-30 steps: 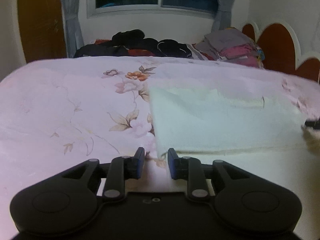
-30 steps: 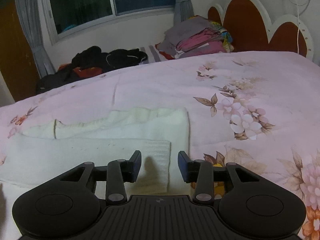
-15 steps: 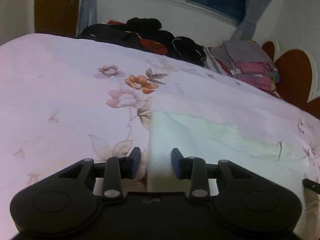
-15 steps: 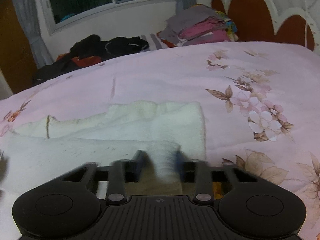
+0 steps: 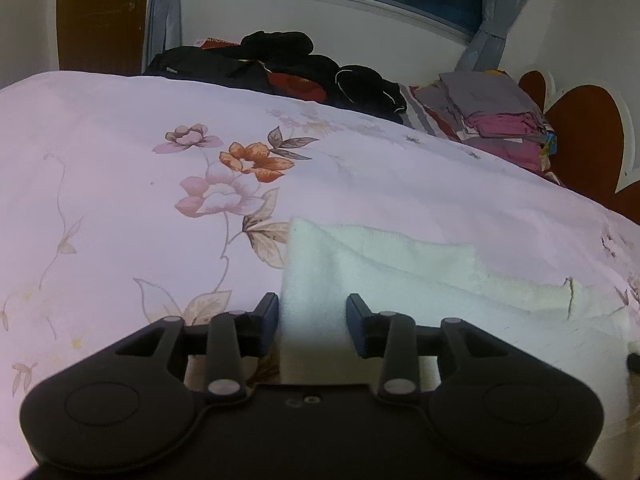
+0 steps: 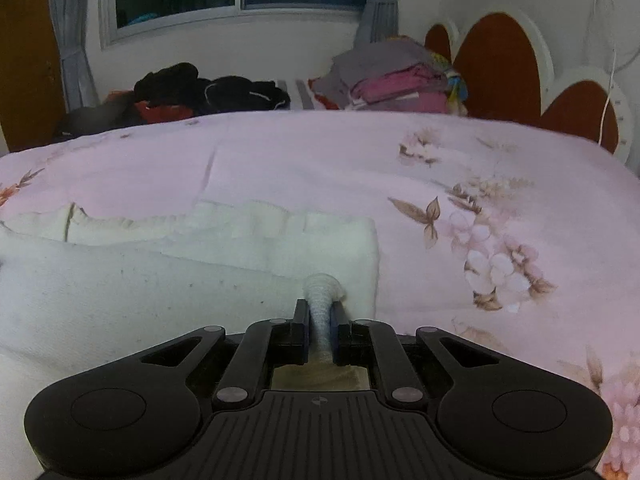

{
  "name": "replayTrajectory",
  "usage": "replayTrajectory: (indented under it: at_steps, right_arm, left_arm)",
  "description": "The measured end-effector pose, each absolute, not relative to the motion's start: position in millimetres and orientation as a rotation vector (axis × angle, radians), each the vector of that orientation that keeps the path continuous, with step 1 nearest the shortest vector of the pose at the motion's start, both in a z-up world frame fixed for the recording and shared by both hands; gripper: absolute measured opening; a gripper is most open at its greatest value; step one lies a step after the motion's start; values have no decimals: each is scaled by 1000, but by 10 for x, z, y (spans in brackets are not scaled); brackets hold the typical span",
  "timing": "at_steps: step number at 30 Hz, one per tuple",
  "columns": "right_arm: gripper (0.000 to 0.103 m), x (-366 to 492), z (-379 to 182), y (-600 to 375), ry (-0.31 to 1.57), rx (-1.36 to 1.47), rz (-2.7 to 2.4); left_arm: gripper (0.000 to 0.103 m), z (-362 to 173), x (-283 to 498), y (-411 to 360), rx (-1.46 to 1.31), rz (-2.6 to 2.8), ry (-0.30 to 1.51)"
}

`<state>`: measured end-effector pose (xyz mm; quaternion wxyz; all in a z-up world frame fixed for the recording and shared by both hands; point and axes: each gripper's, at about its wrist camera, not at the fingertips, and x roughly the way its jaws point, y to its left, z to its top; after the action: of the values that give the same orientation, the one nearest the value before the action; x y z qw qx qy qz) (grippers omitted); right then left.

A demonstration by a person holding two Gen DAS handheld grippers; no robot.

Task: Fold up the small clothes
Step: 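Release the folded edge with the right tool and smooth the fold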

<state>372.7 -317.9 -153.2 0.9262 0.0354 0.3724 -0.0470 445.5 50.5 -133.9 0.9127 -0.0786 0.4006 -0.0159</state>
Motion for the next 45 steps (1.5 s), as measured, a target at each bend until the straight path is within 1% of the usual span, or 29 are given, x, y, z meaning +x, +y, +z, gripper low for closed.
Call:
replayTrajectory:
  at_steps: [1, 4, 5, 9, 15, 18, 20, 24, 28, 33, 36, 39, 45]
  right_arm:
    - [10, 3713, -1504, -3195, 749, 92, -97]
    - [30, 3675, -1357, -3189, 688, 116, -103]
    - [31, 3684, -1323, -3159, 678, 103, -91]
    - [31, 3753, -1336, -3114, 713, 106, -58]
    - [31, 3757, -1569, -3135, 796, 70, -76]
    - [31, 3742, -1551, -3180, 799, 75, -94]
    - [31, 3679, -1456, -3184, 768, 91, -89]
    - [31, 3528, -1344, -3026, 741, 73, -12]
    - [31, 3431, -1411, -2917, 769, 77, 34]
    - [31, 3364, -1528, -2929, 785, 29, 1]
    - [31, 3397, -1525, -3068, 779, 41, -98]
    - [31, 3386, -1484, -3278, 785, 129, -137]
    - [31, 3200, -1333, -3243, 737, 131, -86]
  left_arm:
    - [37, -1334, 4457, 497, -158, -32, 826]
    - [39, -1333, 4464, 494, -150, -28, 828]
    - [39, -1334, 4464, 489, -144, -25, 827]
    - [40, -1339, 4455, 464, -131, -20, 824]
    - [40, -1344, 4457, 462, -122, -13, 826]
    - [40, -1328, 4460, 471, -120, -9, 834]
    - [37, -1272, 4429, 483, -125, 0, 839]
    - [37, -1147, 4194, 414, -92, -31, 793]
    - [37, -1125, 3905, 264, -69, -96, 793]
    - [39, -1250, 3643, 141, -1, -116, 791]
    - [39, -1252, 3650, 136, 13, -112, 791]
    - [40, -1237, 3671, 146, 3, -105, 806]
    - [39, -1236, 3629, 91, 18, -83, 801]
